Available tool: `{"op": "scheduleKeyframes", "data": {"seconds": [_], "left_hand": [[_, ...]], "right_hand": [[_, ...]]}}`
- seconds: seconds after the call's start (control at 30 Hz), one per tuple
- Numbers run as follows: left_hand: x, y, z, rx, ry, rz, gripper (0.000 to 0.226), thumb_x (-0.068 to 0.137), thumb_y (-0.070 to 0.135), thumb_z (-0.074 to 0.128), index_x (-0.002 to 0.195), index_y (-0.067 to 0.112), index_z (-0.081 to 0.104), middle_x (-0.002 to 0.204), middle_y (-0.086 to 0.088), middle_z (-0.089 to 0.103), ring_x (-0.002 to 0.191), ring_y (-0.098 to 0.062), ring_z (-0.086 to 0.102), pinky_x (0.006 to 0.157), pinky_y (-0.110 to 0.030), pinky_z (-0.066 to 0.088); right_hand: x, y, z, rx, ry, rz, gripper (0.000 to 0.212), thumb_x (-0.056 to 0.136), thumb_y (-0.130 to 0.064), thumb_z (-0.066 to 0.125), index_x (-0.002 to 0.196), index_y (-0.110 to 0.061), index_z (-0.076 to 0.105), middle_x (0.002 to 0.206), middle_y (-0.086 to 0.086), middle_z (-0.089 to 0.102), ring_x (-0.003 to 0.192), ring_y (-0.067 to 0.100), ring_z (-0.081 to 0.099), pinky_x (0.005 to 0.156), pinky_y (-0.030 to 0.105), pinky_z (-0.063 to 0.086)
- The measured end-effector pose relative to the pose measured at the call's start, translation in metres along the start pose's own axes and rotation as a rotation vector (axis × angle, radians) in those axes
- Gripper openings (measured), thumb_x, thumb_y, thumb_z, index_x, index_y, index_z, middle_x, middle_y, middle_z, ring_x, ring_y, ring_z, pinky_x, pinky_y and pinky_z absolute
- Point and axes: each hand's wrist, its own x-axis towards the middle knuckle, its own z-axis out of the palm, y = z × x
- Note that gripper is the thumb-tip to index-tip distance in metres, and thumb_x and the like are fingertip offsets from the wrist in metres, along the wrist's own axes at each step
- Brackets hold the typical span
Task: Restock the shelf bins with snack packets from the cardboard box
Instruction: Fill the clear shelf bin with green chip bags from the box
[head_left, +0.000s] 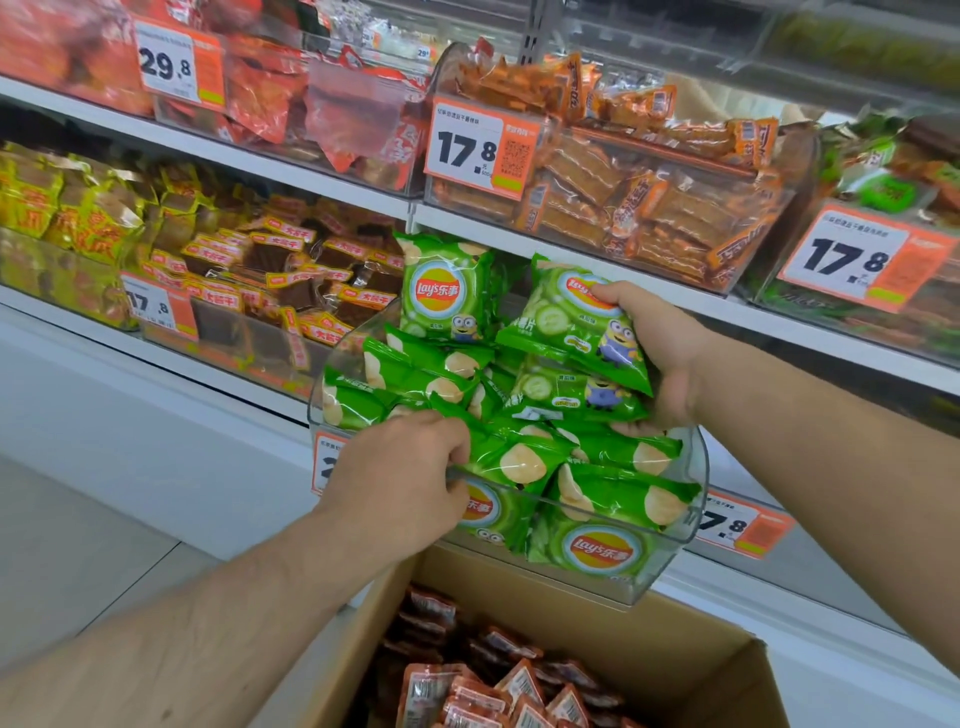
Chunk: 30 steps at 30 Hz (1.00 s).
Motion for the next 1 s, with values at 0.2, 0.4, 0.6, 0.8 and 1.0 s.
{"op": "scheduleKeyframes", "data": {"seconds": [0.2, 0.4, 0.6, 0.8, 1.0], "left_hand": [[-0.003, -0.002, 0.001, -0.003, 0.02, 0.02, 0.009, 0.078, 0.021, 0.067, 0.084, 0.026, 0.062, 0.086, 0.013, 0.056, 0.087, -0.012, 0.052, 0.065, -0.028, 0.038], [-0.003, -0.006, 0.005, -0.023, 0.051, 0.057, 0.017, 0.071, 0.012, 0.076, 0.076, 0.023, 0.064, 0.079, 0.009, 0.061, 0.076, -0.015, 0.052, 0.061, -0.029, 0.042], [-0.003, -0.005, 0.005, -0.033, 0.047, 0.038, 0.011, 0.08, 0.017, 0.07, 0.083, 0.025, 0.064, 0.085, 0.013, 0.055, 0.082, -0.01, 0.045, 0.065, -0.027, 0.034], [-0.001, -0.004, 0.005, -0.038, 0.034, 0.026, 0.014, 0.078, 0.016, 0.071, 0.079, 0.026, 0.062, 0.081, 0.016, 0.052, 0.081, -0.01, 0.047, 0.064, -0.028, 0.037], [-0.001, -0.004, 0.004, -0.045, 0.024, 0.036, 0.019, 0.076, 0.014, 0.074, 0.078, 0.027, 0.06, 0.077, 0.017, 0.046, 0.078, -0.008, 0.045, 0.064, -0.027, 0.036]], "right_hand": [[0.02, -0.015, 0.018, 0.014, 0.107, -0.03, 0.051, 0.071, -0.067, 0.065, 0.098, -0.025, 0.073, 0.1, 0.003, 0.074, 0.083, 0.026, 0.068, 0.079, 0.036, 0.048], [0.042, -0.024, 0.032, 0.091, 0.123, -0.238, 0.063, 0.069, -0.064, 0.067, 0.115, -0.021, 0.065, 0.123, 0.0, 0.064, 0.1, 0.02, 0.063, 0.074, 0.035, 0.057], [0.067, -0.013, 0.014, 0.0, 0.077, -0.177, 0.113, 0.031, -0.09, 0.073, 0.125, -0.03, 0.065, 0.134, -0.003, 0.06, 0.124, 0.026, 0.056, 0.104, 0.051, 0.044], [0.056, -0.018, 0.01, -0.038, -0.097, -0.175, 0.046, 0.078, -0.048, 0.076, 0.113, -0.018, 0.072, 0.103, 0.006, 0.076, 0.085, 0.025, 0.072, 0.078, 0.035, 0.059], [0.125, -0.007, 0.008, 0.059, 0.048, -0.296, 0.123, 0.022, -0.061, 0.096, 0.131, -0.018, 0.058, 0.131, 0.008, 0.063, 0.112, 0.033, 0.063, 0.098, 0.058, 0.048]]}}
